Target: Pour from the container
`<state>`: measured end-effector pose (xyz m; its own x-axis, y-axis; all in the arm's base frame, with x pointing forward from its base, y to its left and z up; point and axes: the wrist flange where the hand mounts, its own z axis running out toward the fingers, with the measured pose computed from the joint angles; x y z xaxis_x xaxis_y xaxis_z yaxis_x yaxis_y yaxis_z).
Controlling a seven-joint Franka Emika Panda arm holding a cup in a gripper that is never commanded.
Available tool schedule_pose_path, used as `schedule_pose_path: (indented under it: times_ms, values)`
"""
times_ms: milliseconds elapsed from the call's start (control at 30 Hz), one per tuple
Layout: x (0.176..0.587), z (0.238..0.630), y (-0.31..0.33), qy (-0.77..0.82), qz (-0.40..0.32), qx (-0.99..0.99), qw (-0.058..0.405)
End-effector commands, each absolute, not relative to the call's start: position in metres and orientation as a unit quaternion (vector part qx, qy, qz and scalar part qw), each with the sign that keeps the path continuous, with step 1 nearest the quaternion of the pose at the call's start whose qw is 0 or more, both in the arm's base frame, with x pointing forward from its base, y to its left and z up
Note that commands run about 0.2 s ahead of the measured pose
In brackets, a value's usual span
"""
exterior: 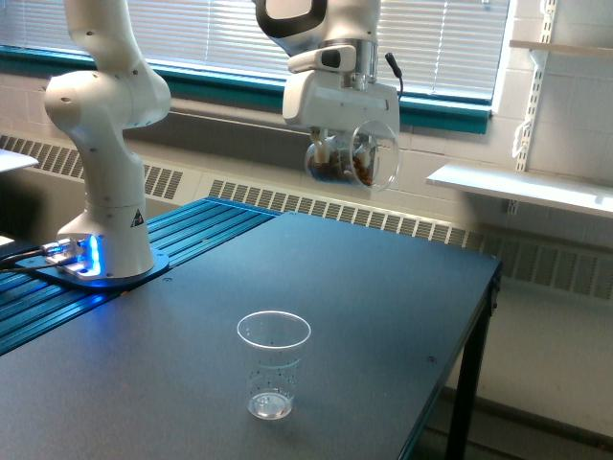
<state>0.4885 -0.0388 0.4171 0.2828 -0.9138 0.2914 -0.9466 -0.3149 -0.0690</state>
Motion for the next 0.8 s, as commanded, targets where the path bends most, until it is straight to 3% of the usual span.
schedule_pose_path:
  times_ms: [33, 800]
  values:
    - [0.488, 0.414, -0.039, -0.609, 0.133, 0.779, 0.069]
    - [0.496, 0.400, -0.068, -0.634, 0.120, 0.758, 0.100]
